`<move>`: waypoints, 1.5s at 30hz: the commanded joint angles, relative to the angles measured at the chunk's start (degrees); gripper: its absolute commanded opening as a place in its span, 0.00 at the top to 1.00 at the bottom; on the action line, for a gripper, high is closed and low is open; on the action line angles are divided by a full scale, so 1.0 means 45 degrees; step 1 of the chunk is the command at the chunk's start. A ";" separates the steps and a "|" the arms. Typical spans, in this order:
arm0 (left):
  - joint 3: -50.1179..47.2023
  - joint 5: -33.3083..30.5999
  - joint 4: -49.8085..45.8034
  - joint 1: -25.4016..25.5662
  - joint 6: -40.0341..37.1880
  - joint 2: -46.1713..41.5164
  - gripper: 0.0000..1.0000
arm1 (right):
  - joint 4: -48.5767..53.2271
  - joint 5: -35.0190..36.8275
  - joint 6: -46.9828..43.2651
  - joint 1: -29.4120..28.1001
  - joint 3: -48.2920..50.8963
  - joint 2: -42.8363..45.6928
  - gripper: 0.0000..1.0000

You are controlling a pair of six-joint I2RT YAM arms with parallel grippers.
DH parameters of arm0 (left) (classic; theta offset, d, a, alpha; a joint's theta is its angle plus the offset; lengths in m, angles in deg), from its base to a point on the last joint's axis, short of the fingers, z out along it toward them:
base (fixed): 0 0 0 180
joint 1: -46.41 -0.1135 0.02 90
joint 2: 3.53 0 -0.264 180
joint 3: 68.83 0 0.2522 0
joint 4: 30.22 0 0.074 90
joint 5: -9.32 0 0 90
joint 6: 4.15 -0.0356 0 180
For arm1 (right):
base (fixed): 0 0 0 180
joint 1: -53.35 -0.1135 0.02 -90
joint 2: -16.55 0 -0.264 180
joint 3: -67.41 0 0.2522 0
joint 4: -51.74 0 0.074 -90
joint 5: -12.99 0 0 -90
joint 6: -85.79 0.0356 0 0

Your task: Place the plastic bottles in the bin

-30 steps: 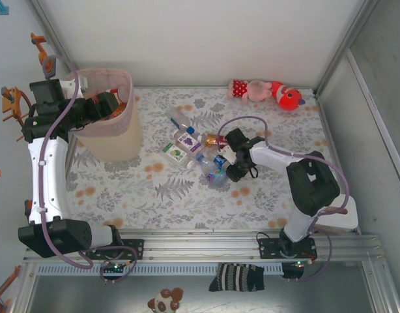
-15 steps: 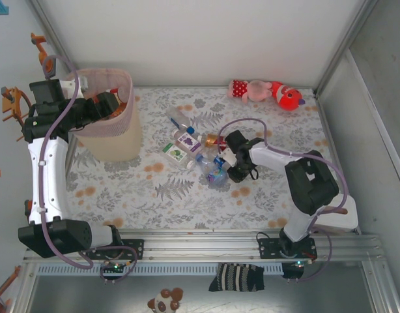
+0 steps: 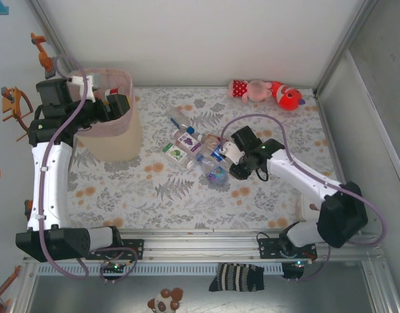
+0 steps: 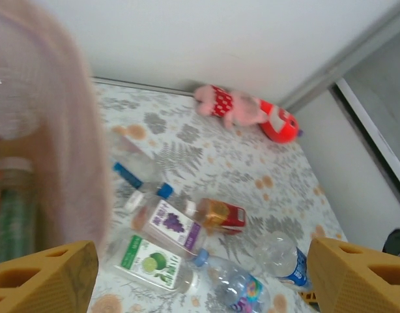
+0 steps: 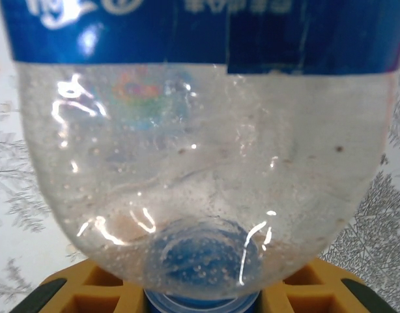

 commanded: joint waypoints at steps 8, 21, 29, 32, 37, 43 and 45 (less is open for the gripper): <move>0.0340 0.1305 -0.0679 0.3141 -0.3351 0.0117 0.23 | 0.0859 0.1888 -0.3849 -0.2557 -0.0906 0.2306 0.94; 0.0165 0.1614 -0.3296 0.7340 -0.5619 0.0819 0.22 | -0.1160 0.7402 -0.9087 -0.5845 -0.1104 0.3381 1.00; 0.0364 0.0991 -0.4224 0.8697 -0.5621 0.1574 0.24 | -0.2170 0.8419 -1.0611 -0.6686 -0.1455 0.3421 1.00; 0.0525 0.1009 -0.4424 0.8992 -0.5713 0.1925 0.24 | -0.2237 0.8528 -1.0741 -0.6842 -0.1597 0.3363 1.00; 0.0899 0.1037 -0.4970 0.9268 -0.6015 0.2548 0.29 | -0.2496 0.8751 -1.0984 -0.7130 -0.1683 0.3363 1.00; 0.1268 0.1351 -0.5859 0.9437 -0.6547 0.3219 0.34 | -0.2832 0.8856 -1.1232 -0.7413 -0.1738 0.3568 1.00; 0.1398 0.1605 -0.6141 0.9493 -0.6759 0.3384 0.33 | -0.2863 0.8912 -1.1306 -0.7500 -0.1772 0.3580 1.00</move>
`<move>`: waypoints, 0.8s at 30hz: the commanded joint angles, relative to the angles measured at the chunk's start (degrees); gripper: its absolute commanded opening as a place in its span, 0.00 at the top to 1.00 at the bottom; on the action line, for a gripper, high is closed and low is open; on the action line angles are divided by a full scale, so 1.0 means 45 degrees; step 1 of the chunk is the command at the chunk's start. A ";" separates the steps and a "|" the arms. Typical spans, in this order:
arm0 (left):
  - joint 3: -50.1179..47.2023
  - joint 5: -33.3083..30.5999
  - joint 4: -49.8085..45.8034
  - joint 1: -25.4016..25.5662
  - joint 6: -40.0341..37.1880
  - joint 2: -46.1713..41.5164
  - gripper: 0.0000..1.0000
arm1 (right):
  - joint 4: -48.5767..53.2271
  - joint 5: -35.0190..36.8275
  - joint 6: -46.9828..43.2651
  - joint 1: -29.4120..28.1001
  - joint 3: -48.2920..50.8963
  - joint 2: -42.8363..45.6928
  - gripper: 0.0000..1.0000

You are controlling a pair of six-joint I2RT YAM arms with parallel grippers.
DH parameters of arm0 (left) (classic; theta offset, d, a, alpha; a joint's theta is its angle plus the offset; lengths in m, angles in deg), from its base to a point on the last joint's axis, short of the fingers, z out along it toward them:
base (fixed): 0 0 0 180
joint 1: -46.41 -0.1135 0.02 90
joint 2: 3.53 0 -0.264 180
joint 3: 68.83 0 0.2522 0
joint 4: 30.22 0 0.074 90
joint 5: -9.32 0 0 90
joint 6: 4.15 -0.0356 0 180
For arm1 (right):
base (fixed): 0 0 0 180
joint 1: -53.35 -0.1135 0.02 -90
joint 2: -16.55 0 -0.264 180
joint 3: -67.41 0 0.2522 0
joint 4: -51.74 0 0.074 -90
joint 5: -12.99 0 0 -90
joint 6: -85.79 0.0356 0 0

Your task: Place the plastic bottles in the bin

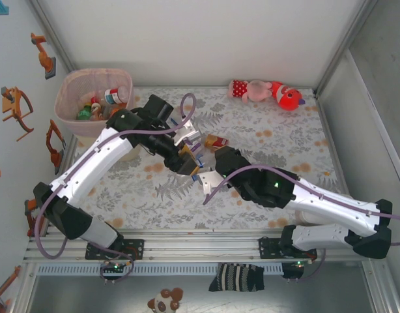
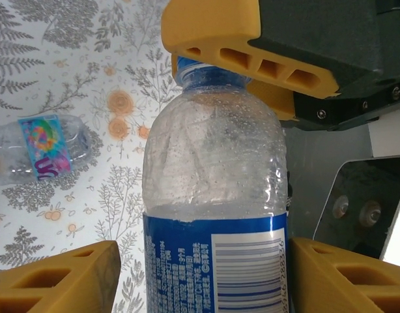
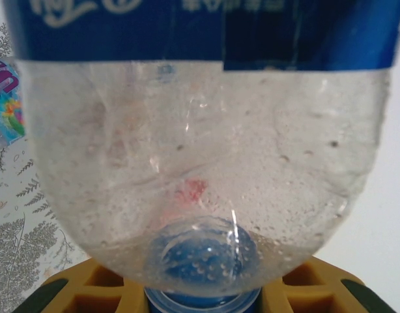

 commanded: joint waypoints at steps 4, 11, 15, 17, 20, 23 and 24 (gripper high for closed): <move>0.0588 0.1034 -0.1343 0.0314 -0.1116 0.0587 0.28 | -0.1069 0.0473 -0.0271 -0.0317 -0.0586 0.0327 1.00; 0.0698 0.1942 -0.2254 0.0523 -0.2185 0.0869 0.23 | -0.1164 0.0207 -0.0333 -0.0484 -0.0523 0.0468 1.00; 0.0594 0.1979 -0.2672 0.0603 -0.2642 0.0920 0.24 | -0.1327 -0.0167 -0.0314 -0.0686 -0.0520 0.0876 1.00; 0.0613 0.1944 -0.2833 0.0603 -0.2766 0.0958 0.25 | -0.1333 -0.0414 -0.0256 -0.0716 -0.0520 0.1062 1.00; 0.0676 0.1953 -0.2888 0.0651 -0.2862 0.0974 0.26 | -0.1280 -0.0556 -0.0201 -0.0733 -0.0559 0.1177 1.00; 0.0797 0.1969 -0.2947 0.0807 -0.2941 0.1041 0.25 | -0.1158 -0.0546 -0.0130 -0.0737 -0.0639 0.1075 1.00; 0.0855 0.1975 -0.3041 0.0879 -0.3011 0.1112 0.25 | -0.1171 -0.0602 -0.0065 -0.0725 -0.0667 0.1050 1.00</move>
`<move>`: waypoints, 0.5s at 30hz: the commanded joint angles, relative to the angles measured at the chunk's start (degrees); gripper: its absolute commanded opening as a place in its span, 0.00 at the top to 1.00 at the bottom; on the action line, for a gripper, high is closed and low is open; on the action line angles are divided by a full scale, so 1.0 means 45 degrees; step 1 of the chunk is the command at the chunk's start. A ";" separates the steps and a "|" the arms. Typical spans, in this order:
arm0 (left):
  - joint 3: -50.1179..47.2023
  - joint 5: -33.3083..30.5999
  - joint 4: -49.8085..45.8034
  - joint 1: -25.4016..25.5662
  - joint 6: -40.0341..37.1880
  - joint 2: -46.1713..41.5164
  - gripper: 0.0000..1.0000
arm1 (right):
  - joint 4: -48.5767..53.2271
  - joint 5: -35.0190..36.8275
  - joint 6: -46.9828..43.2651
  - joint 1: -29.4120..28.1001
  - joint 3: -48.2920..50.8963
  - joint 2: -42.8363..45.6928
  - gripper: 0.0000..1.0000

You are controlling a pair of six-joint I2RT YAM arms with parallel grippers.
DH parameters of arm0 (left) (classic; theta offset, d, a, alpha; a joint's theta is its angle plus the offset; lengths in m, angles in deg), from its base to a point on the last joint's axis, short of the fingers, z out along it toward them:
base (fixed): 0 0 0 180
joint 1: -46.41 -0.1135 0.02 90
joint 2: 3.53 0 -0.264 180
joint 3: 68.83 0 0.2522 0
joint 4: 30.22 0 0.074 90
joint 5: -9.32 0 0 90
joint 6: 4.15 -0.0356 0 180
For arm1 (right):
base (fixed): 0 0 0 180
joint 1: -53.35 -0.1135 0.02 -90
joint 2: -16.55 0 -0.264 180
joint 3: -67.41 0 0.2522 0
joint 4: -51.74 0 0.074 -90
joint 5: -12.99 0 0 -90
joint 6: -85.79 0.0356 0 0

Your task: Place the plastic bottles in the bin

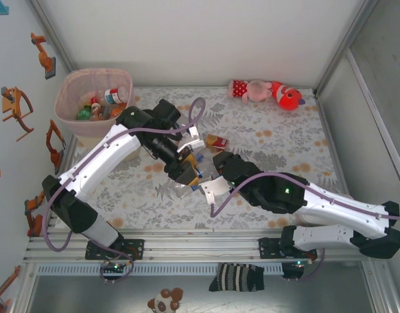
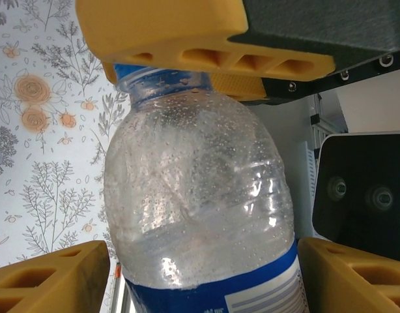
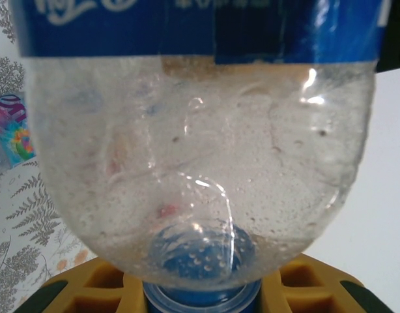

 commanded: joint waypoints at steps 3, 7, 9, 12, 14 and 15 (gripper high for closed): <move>0.0363 0.0118 -0.1037 0.0531 -0.0933 0.0489 0.25 | -0.1292 0.0071 0.0906 0.0002 -0.0736 0.0271 1.00; 0.0454 0.0109 -0.1471 0.0634 -0.1201 0.0738 0.30 | -0.1342 0.0184 0.1005 0.0007 -0.0796 0.0407 1.00; 0.0517 0.0085 -0.1637 0.0632 -0.1282 0.0785 0.31 | -0.1291 0.0322 0.1020 0.0011 -0.0850 0.0429 1.00; 0.0667 0.0006 -0.1933 0.0659 -0.1468 0.0918 0.36 | -0.1052 0.0455 0.1045 0.0012 -0.1001 0.0385 1.00; 0.0768 0.0005 -0.2088 0.0654 -0.1575 0.0968 0.40 | -0.1030 0.0529 0.1045 0.0003 -0.1013 0.0363 1.00; 0.0830 -0.0019 -0.2137 0.0654 -0.1613 0.0998 0.43 | -0.1044 0.0512 0.1045 0.0015 -0.0990 0.0357 1.00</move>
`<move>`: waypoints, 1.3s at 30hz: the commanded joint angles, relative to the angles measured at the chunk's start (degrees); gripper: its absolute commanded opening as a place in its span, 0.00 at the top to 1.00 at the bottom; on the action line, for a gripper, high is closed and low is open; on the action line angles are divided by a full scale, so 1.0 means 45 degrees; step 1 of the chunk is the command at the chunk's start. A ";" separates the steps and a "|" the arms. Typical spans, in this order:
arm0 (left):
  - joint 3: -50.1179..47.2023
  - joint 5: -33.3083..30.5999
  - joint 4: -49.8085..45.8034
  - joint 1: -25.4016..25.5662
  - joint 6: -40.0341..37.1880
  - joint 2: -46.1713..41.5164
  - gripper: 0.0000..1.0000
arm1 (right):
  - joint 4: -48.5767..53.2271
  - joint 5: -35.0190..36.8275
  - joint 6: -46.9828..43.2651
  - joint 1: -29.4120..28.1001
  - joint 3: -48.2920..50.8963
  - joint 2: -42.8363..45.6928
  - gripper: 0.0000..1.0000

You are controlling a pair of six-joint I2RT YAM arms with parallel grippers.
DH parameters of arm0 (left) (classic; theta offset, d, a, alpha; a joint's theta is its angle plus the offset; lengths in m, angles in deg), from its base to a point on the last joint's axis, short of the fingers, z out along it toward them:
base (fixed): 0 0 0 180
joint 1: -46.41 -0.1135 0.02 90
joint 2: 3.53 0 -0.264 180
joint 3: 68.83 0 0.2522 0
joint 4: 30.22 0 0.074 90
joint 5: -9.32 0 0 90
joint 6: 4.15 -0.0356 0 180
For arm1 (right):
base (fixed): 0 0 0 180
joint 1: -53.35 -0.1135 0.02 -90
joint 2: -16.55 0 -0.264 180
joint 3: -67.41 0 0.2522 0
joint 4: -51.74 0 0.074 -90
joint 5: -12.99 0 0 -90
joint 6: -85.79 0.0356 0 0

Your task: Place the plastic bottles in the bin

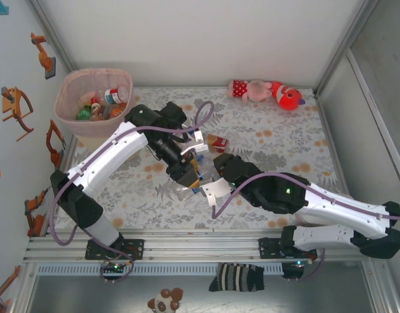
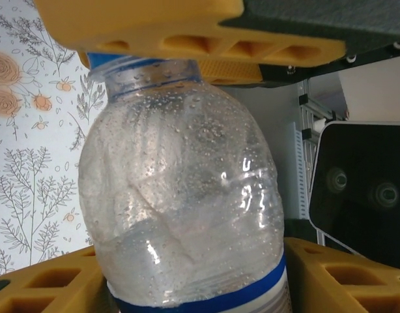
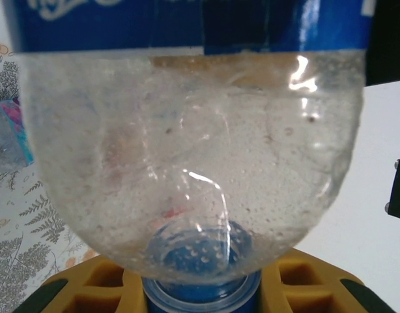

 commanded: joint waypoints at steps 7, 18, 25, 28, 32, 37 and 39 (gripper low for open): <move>0.0374 -0.0390 -0.0928 0.0289 -0.0940 0.0025 0.49 | -0.1036 0.0678 0.1358 0.0049 -0.1019 0.0371 0.70; 0.0118 -0.1836 0.0750 -0.1118 0.0271 -0.1003 0.51 | 0.0076 0.0421 0.3513 0.0056 -0.1331 0.0906 0.31; 0.0120 -0.3617 0.2708 -0.2557 0.1915 -0.1970 0.52 | 0.0047 0.0242 0.4537 0.0057 -0.1200 0.1396 0.31; 0.0361 -0.4440 0.3683 -0.3477 0.3014 -0.2343 0.53 | 0.0056 0.0224 0.4792 0.0077 -0.1155 0.1472 0.31; 0.0441 -0.5664 0.5258 -0.4757 0.4333 -0.3055 0.54 | 0.0025 0.0289 0.5055 0.0070 -0.1163 0.1492 0.31; 0.1286 -0.6812 0.5710 -0.6544 0.5365 -0.3117 0.55 | -0.0133 0.0397 0.5355 0.0081 -0.1195 0.1480 0.31; 0.1903 -0.7387 0.5335 -0.7207 0.5456 -0.2857 0.55 | -0.0216 0.0415 0.5519 0.0093 -0.1198 0.1494 0.31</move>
